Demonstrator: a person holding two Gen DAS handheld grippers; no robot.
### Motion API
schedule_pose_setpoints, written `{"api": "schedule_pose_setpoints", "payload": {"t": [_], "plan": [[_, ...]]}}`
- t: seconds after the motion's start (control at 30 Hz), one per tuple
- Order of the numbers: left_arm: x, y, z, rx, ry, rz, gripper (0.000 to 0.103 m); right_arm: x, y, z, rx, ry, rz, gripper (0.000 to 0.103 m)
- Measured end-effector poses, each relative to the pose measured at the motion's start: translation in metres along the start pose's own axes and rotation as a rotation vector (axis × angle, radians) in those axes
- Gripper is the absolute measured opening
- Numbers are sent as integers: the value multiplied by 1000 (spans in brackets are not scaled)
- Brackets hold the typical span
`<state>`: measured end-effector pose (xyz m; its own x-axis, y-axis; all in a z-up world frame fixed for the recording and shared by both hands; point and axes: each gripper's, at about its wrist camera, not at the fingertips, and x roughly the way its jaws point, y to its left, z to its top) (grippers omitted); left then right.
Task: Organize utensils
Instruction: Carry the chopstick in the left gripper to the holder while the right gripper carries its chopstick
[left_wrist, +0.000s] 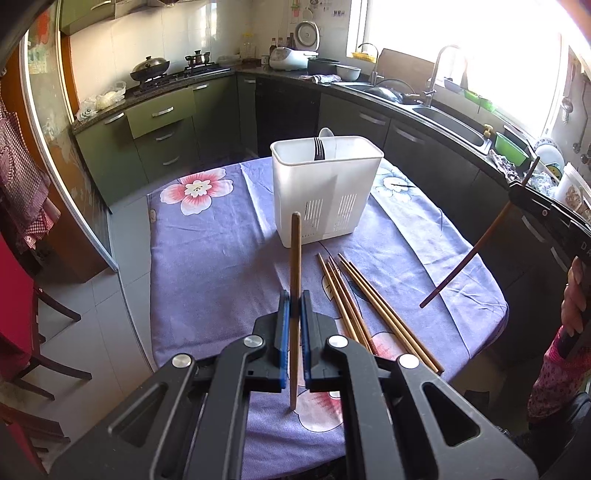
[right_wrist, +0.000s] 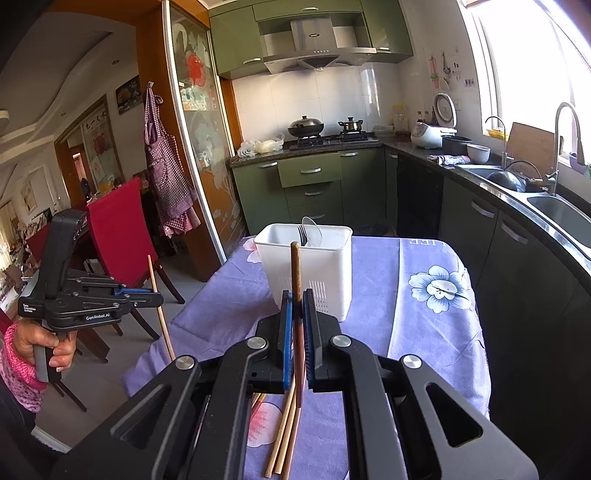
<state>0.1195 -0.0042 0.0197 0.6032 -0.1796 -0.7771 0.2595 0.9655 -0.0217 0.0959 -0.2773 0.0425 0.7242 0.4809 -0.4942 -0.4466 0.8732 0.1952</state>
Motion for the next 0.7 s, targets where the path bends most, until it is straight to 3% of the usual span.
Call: {"api": "schedule_pose_setpoints", "payload": {"t": [0.4,0.7], "plan": [[-12,4,24,-15,-39,-40,6,8,12,35,-36,-21,26,7],[-44,-3,95,24,-132,-52,5,13,8,113,-30,-120,4,7]]}}
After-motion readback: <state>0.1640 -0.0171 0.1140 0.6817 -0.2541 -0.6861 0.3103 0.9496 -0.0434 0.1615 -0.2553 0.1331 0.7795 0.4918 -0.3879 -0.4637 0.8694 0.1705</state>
